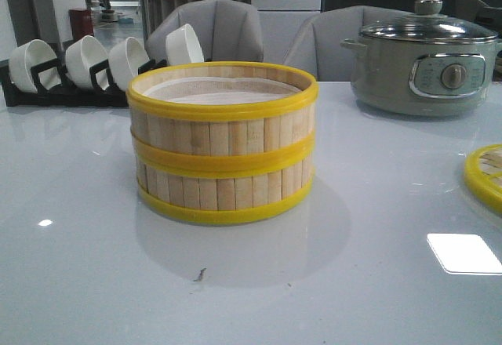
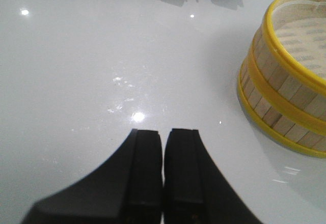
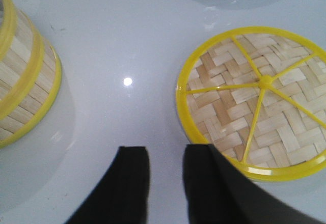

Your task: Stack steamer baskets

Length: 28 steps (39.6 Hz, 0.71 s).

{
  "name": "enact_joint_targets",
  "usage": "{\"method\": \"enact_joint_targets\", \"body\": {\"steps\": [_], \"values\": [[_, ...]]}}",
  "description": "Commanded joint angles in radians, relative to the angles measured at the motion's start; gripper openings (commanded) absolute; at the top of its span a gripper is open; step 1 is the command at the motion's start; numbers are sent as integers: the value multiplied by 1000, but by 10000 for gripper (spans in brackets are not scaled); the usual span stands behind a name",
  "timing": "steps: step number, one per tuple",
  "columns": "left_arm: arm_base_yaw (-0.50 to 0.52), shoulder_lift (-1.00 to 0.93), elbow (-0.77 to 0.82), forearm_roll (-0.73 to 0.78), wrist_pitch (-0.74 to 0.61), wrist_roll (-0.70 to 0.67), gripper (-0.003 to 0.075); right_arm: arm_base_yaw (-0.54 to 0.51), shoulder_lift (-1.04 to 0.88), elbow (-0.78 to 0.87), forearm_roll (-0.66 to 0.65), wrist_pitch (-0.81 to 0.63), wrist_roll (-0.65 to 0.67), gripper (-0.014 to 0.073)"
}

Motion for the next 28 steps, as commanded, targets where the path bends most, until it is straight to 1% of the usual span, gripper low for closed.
{"method": "enact_joint_targets", "body": {"steps": [1,10,21,28], "values": [[1,-9,-26,2,-78,-7,109,-1,6,-37,-24,-37,-15,435],[1,-9,-26,2,-78,-7,109,-17,23,-38,-84,-52,-15,433],[1,-9,-26,2,-79,-7,109,-170,174,-105,-87,-44,-15,433],[1,-9,-26,2,-79,-7,109,-212,302,-191,-87,-28,-15,433]]}}
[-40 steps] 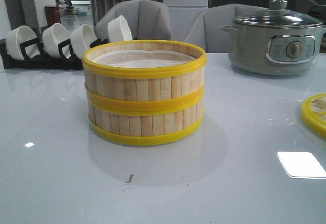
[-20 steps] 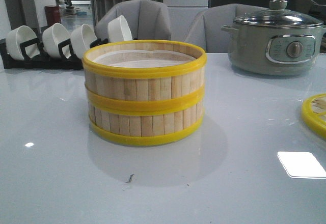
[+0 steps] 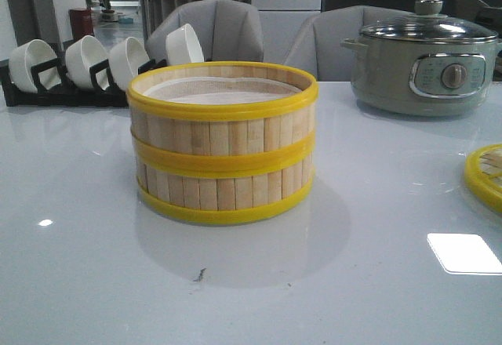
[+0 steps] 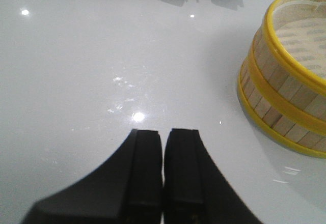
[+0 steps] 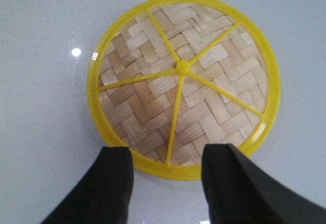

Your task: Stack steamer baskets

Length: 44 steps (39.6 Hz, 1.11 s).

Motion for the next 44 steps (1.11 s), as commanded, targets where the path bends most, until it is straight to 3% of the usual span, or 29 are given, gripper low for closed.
{"method": "enact_joint_targets", "body": {"steps": [1,16,25,44], "values": [[1,-9,-26,2,-79,-7,109,-17,53,-87,-10,-44,-15,433],[1,-9,-26,2,-79,-7,109,-18,296,-236,-10,-6,-15,433],[1,-9,-26,2,-79,-7,109,-18,400,-318,-11,89,-15,433],[1,-9,-26,2,-79,-7,109,-22,465,-406,-15,122,-15,433]]}}
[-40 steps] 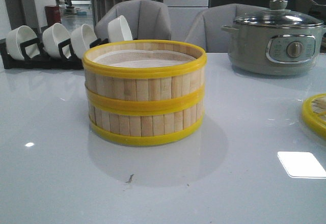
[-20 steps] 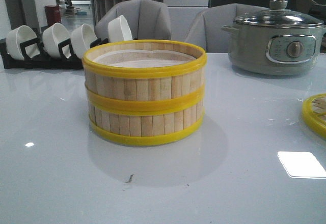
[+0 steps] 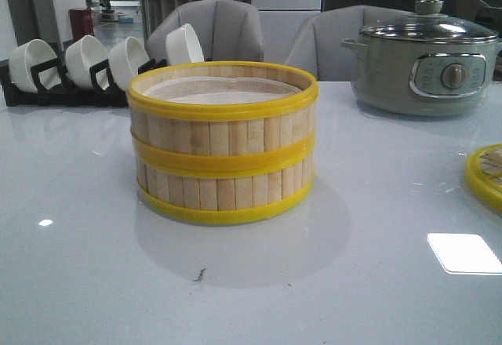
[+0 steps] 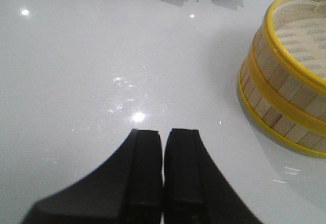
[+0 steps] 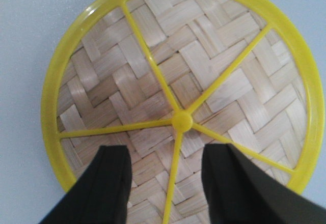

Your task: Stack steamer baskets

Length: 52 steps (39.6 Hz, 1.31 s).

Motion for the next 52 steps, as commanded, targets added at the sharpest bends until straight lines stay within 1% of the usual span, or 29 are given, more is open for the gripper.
{"method": "enact_joint_targets", "body": {"steps": [1,13,19,34,52], "values": [[1,-9,-26,2,-79,-7,109,-11,-33,-36,-12,-32,-15,433],[1,-9,-26,2,-79,-7,109,-19,21,-47,-15,-20,-15,433],[1,-9,-26,2,-79,-7,109,-19,37,-47,-15,-37,-14,433],[1,-9,-26,2,-79,-7,109,-24,40,-47,-14,-80,-14,433],[1,-9,-26,2,-79,-7,109,-25,56,-47,-14,-86,-14,433]]}}
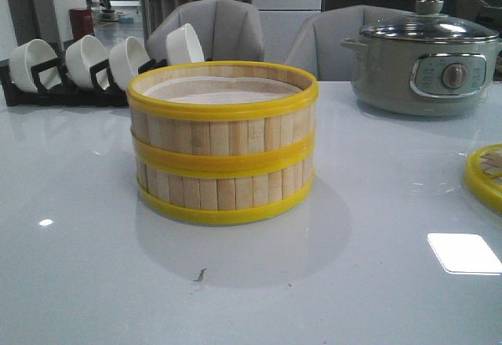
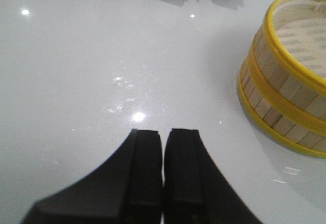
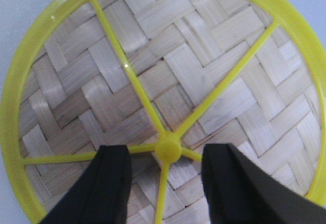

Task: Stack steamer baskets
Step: 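Lower the right gripper and grasp the lid's center knob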

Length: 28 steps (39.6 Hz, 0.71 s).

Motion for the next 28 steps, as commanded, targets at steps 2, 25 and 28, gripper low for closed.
{"method": "enact_joint_targets", "body": {"steps": [2,25,28], "values": [[1,-9,-26,2,-79,-7,109,-6,-45,-35,-10,-43,-14,433],[1,-9,-26,2,-79,-7,109,-6,-15,-35,-10,-27,-14,433],[1,-9,-26,2,-79,-7,109,-6,-11,-35,-10,-27,-14,433]]}}
